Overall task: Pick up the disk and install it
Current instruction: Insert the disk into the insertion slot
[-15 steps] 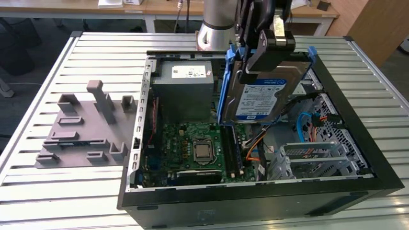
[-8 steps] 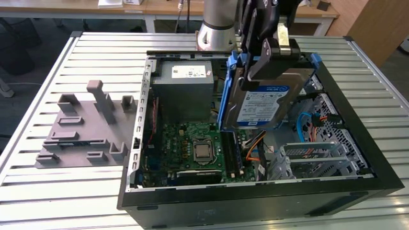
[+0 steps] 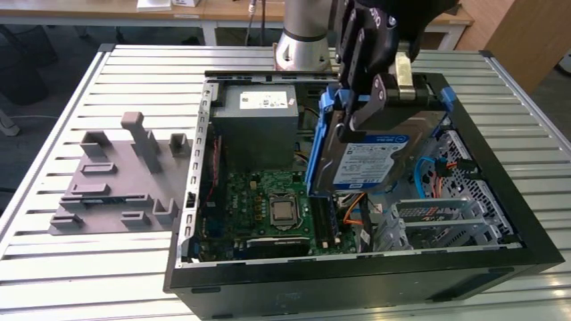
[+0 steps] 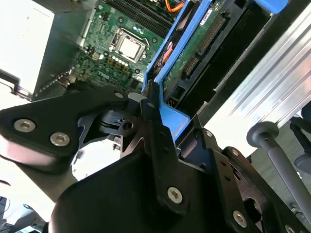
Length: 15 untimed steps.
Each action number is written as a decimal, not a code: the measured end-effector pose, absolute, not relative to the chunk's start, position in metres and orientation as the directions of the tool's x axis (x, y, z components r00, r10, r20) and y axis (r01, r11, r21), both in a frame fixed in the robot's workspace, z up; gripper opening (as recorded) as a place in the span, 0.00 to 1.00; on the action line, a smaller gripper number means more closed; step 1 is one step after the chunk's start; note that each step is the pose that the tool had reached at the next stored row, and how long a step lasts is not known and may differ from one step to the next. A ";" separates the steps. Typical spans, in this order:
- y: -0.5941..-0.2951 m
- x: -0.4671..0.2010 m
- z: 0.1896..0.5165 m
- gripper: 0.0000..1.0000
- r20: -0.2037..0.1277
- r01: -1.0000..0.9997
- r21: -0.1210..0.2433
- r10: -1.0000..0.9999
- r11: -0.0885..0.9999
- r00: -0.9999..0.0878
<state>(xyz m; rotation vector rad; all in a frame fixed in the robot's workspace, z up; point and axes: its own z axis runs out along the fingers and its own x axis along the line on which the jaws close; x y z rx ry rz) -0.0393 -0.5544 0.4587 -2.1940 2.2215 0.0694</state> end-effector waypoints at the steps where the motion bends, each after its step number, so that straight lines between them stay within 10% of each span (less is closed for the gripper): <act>1: -0.557 -0.039 0.459 0.36 -0.044 -1.000 0.019 -0.999 0.012 -0.013; 15: -0.564 -0.013 0.456 0.36 -0.041 -1.000 0.018 -0.999 0.012 -0.013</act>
